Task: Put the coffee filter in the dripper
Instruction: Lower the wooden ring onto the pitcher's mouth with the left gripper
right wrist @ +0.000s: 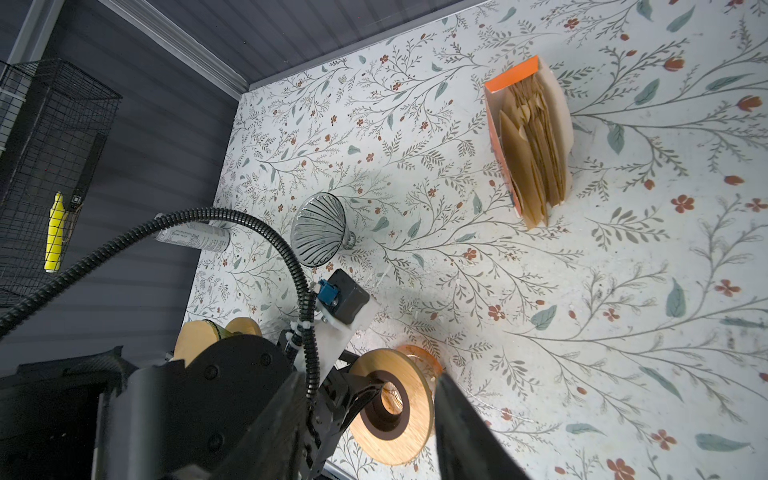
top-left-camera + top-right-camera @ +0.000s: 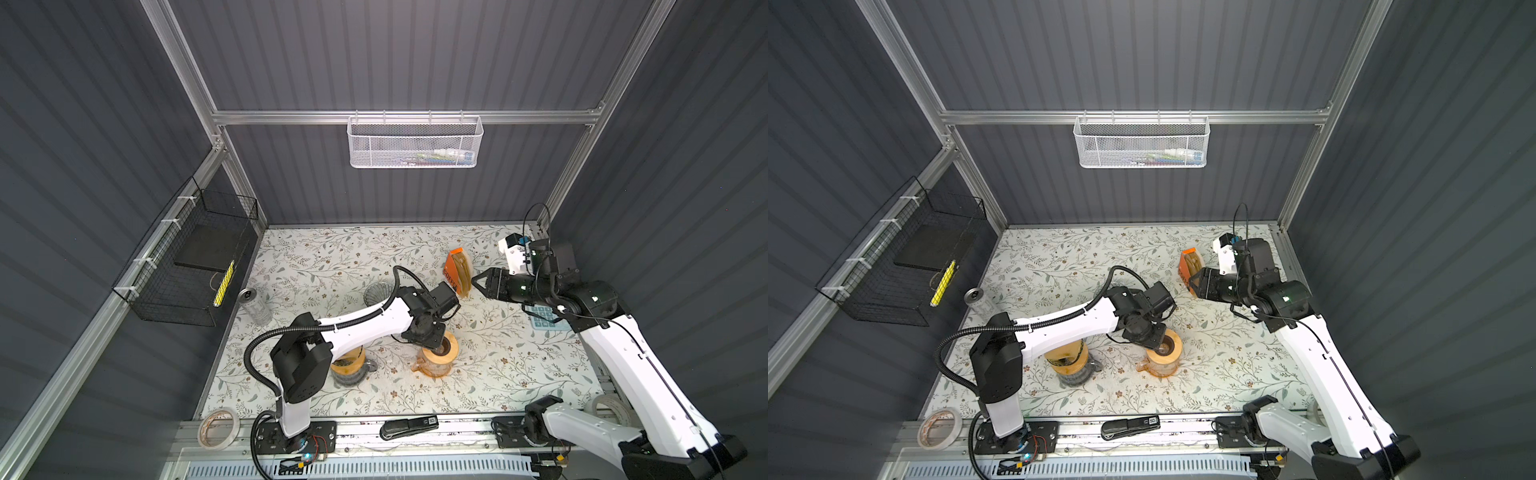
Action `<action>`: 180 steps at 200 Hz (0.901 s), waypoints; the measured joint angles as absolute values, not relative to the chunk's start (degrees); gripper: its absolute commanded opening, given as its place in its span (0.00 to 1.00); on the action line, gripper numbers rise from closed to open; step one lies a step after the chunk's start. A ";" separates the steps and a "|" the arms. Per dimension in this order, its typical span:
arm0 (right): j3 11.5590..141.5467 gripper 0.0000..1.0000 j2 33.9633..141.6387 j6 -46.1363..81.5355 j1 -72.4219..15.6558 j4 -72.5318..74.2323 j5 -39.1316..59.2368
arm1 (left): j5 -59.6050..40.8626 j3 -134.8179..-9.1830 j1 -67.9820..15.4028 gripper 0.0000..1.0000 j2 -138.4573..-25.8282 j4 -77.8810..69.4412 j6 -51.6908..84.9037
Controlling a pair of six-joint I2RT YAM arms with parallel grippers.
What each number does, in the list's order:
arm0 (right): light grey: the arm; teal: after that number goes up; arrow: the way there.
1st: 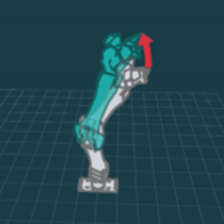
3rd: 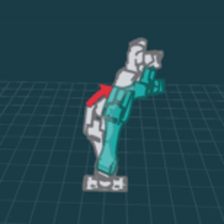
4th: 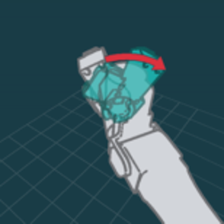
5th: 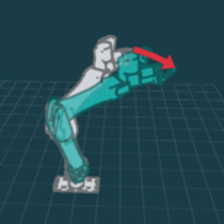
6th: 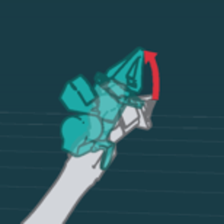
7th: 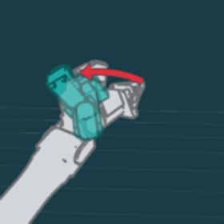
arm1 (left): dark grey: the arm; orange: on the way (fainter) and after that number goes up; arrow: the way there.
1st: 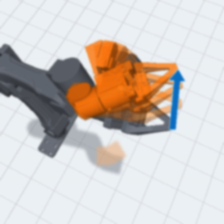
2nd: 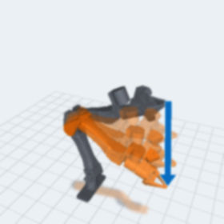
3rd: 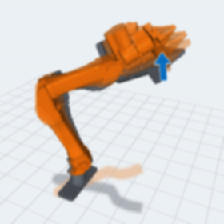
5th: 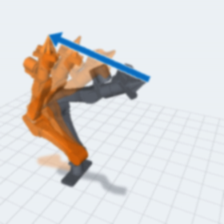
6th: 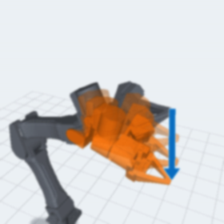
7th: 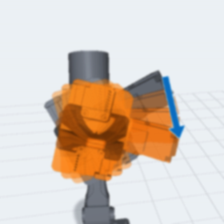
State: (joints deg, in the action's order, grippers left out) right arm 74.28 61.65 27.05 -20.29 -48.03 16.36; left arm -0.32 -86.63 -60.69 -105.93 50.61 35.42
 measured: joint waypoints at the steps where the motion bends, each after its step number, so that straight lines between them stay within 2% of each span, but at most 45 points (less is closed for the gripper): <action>1: 74.28 0.51 61.65 27.05 -20.29 -48.03 16.36 | -0.30 -86.59 -60.69 0.00 -105.93 50.61 35.44; 98: 74.24 0.51 61.65 27.92 -20.29 -47.70 16.73 | 0.51 -85.43 -60.84 0.00 -105.32 50.17 36.18; 147: 74.24 0.51 61.67 28.10 -20.29 -47.57 16.75 | 0.75 -85.32 -61.06 0.21 -105.21 50.09 36.62; 156: 74.24 0.51 61.67 28.10 -20.29 -47.57 16.75 | 0.91 -85.32 -61.12 0.29 -105.21 50.09 36.69; 180: 74.24 0.52 61.67 28.12 -20.29 -47.57 16.75 | 1.21 -85.32 -61.23 0.36 -105.12 50.11 36.71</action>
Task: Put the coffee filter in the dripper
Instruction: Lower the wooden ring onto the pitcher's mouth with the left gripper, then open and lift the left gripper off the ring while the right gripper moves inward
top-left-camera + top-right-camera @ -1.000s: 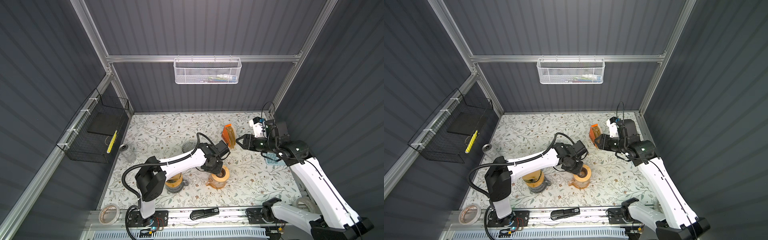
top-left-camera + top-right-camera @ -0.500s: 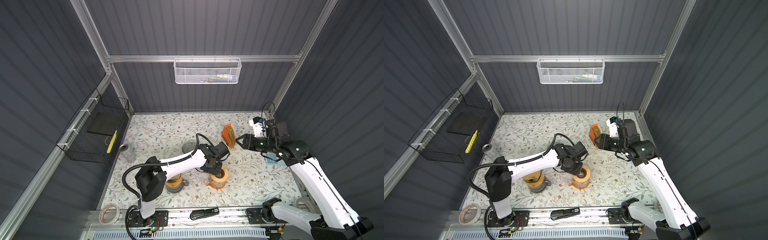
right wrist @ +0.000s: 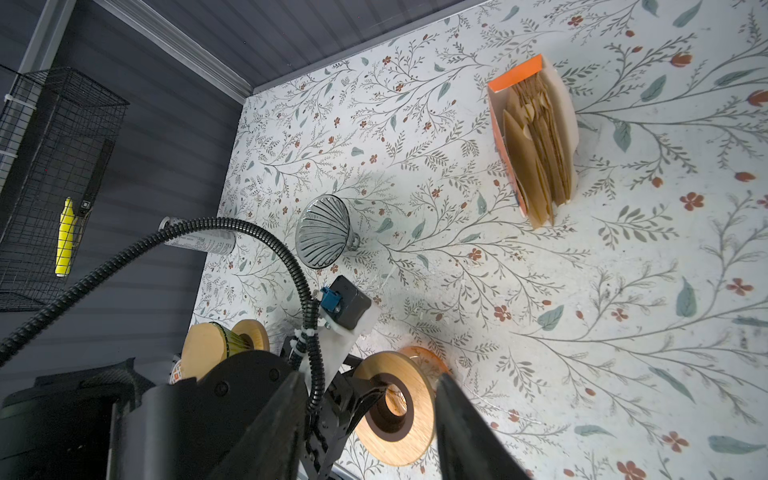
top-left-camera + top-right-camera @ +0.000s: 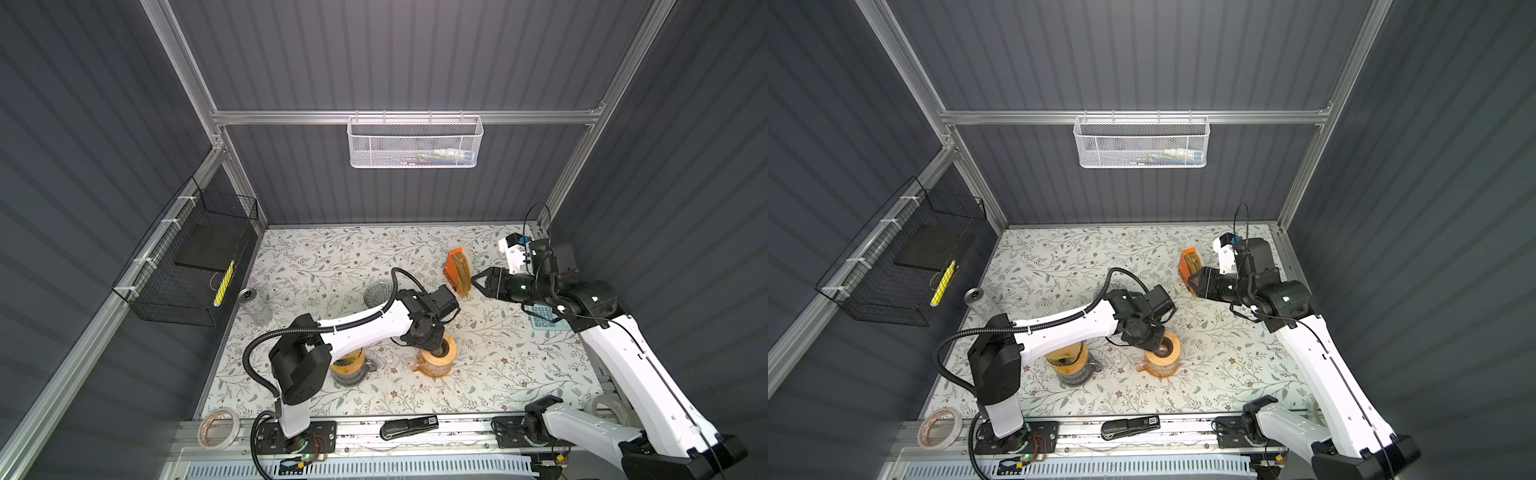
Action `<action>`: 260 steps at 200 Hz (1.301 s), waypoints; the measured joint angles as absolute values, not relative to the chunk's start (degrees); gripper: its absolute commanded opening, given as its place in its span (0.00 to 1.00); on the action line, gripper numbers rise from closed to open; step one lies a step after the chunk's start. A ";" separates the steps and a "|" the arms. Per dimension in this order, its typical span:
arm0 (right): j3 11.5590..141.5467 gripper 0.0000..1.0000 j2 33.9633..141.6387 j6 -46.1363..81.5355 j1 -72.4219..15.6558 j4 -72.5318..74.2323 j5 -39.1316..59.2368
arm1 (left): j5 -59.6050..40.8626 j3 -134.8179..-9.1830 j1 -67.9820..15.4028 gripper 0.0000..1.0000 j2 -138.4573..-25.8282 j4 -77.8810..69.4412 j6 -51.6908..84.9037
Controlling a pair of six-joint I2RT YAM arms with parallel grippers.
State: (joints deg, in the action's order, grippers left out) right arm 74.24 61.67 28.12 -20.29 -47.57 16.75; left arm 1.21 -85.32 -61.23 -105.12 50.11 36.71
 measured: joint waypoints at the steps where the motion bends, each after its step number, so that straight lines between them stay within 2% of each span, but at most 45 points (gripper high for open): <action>1: 74.24 0.52 61.67 28.12 -20.29 -47.57 16.75 | 1.21 -85.32 -61.23 0.36 -105.12 50.11 36.71; 68: 73.60 0.52 61.67 28.32 -20.29 -47.11 16.95 | 2.46 -85.32 -61.80 0.43 -104.31 50.33 37.01; 176: 73.38 0.51 61.60 29.41 -20.29 -46.37 18.00 | 5.15 -85.34 -61.87 0.44 -99.57 51.86 38.22; 260: 72.73 0.50 61.89 29.63 -20.73 -45.69 18.04 | 11.00 -86.06 -61.82 0.43 -96.09 53.06 38.13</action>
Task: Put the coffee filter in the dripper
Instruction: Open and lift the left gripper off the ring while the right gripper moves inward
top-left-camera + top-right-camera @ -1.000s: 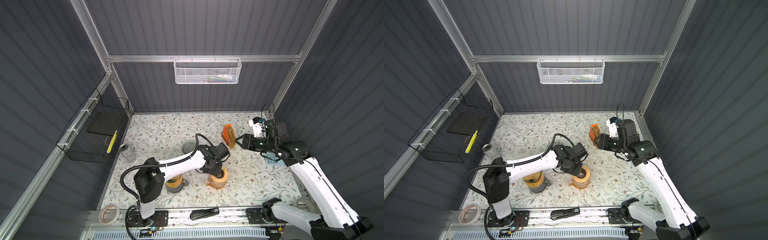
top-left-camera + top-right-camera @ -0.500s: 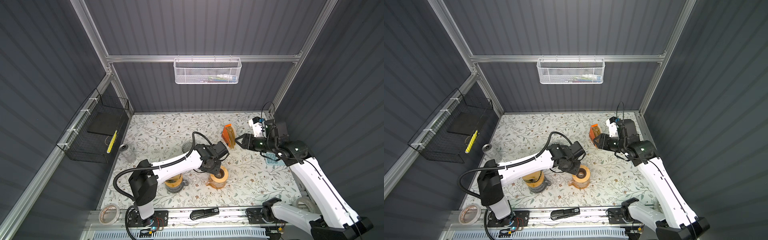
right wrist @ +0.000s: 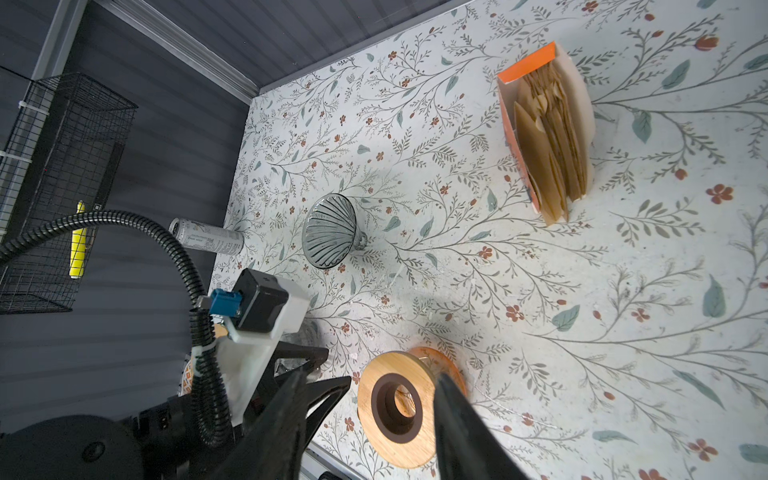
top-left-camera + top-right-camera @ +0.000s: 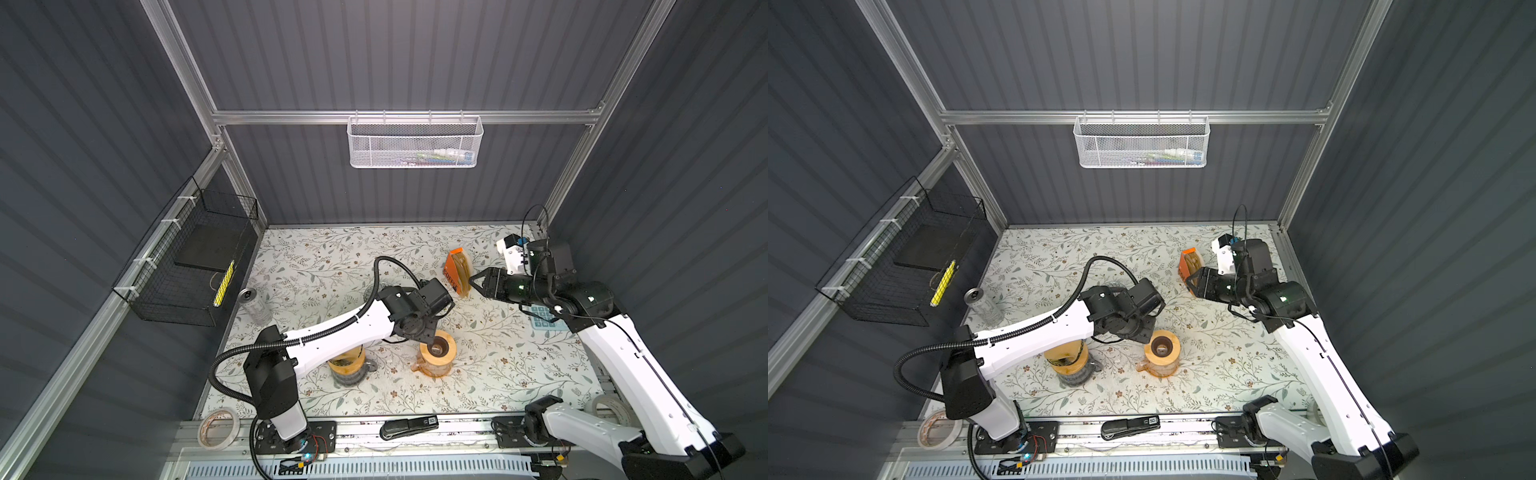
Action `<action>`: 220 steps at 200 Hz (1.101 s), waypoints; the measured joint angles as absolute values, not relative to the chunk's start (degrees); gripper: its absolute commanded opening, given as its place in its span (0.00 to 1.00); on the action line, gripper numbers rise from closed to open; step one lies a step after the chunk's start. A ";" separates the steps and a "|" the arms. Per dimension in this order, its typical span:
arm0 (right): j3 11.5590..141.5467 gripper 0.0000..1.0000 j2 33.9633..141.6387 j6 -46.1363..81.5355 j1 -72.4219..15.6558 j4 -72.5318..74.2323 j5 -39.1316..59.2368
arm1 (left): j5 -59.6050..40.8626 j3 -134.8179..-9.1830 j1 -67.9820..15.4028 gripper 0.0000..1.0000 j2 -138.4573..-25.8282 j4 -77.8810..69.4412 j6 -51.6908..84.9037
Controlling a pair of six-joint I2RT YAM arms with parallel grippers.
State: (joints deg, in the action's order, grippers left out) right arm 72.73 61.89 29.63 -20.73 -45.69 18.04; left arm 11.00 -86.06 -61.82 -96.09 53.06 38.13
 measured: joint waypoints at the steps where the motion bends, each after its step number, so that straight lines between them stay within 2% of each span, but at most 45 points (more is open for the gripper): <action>1: 72.75 0.50 61.95 29.63 -20.80 -45.71 18.04 | 11.05 -86.11 -61.80 0.43 -96.09 53.08 38.15; 40: 73.45 0.50 65.67 29.61 -23.18 -45.25 19.27 | 11.38 -86.21 -57.71 0.42 -93.25 52.77 37.47; 82: 74.48 0.50 70.85 29.63 -26.76 -44.07 18.70 | 8.93 -83.33 -45.71 0.44 -86.70 51.24 35.20; 156: 81.65 0.48 86.17 29.80 -35.09 -40.64 15.62 | -0.34 -78.02 -26.94 0.46 -84.05 45.89 30.35; 220: 90.39 0.48 102.41 27.83 -39.18 -39.99 12.88 | -6.57 -78.04 -21.52 0.47 -85.52 41.67 28.53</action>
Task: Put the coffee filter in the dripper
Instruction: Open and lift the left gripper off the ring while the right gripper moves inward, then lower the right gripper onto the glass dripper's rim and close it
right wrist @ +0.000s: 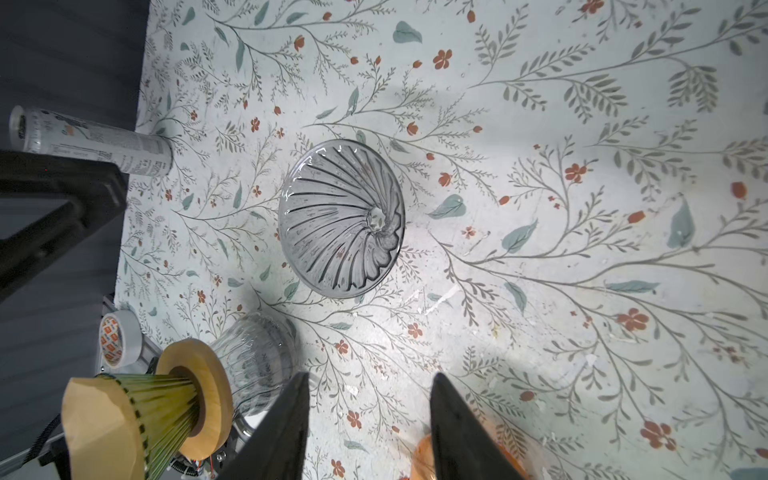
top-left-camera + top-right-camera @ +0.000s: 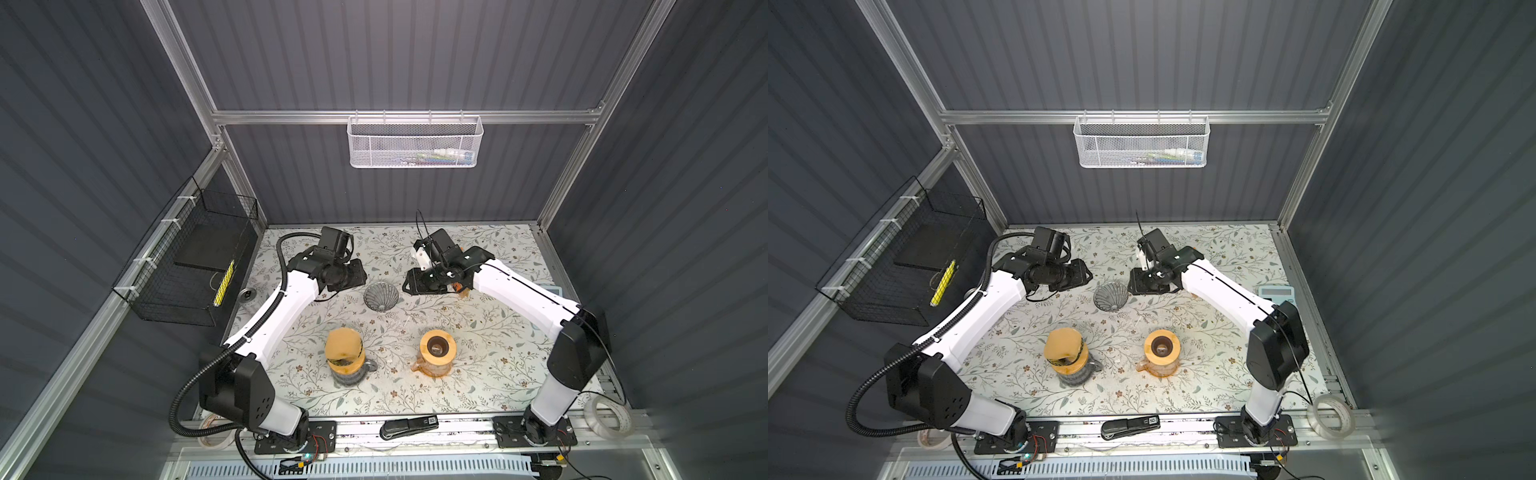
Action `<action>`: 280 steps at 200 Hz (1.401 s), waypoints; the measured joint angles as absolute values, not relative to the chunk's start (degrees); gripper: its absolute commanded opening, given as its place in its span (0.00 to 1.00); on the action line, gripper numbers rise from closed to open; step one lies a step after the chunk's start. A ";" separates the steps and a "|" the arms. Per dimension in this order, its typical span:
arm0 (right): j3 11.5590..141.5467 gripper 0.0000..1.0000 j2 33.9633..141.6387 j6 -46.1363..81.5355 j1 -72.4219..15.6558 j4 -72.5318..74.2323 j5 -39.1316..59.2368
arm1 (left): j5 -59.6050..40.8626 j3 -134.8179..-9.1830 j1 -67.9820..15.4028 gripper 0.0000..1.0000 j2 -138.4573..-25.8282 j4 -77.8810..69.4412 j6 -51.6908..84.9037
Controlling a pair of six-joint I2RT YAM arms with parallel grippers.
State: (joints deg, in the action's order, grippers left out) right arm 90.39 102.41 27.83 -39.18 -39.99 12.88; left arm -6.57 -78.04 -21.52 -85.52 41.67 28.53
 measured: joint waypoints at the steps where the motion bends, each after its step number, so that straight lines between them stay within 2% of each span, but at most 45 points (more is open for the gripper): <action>1: 90.48 0.48 102.61 27.79 -39.20 -39.99 12.86 | -6.66 -78.04 -21.45 0.47 -85.52 41.63 28.51; 43: 95.20 0.48 109.97 26.41 -40.42 -40.27 11.97 | -8.27 -78.04 -19.84 0.47 -85.97 40.80 27.14; 126: 99.72 0.46 117.03 25.52 -40.73 -41.71 10.92 | -9.56 -77.10 -18.70 0.47 -86.08 40.40 25.43; 280: 107.15 0.32 125.89 25.52 -40.97 -43.72 10.90 | -11.00 -76.42 -15.81 0.47 -86.80 40.21 23.46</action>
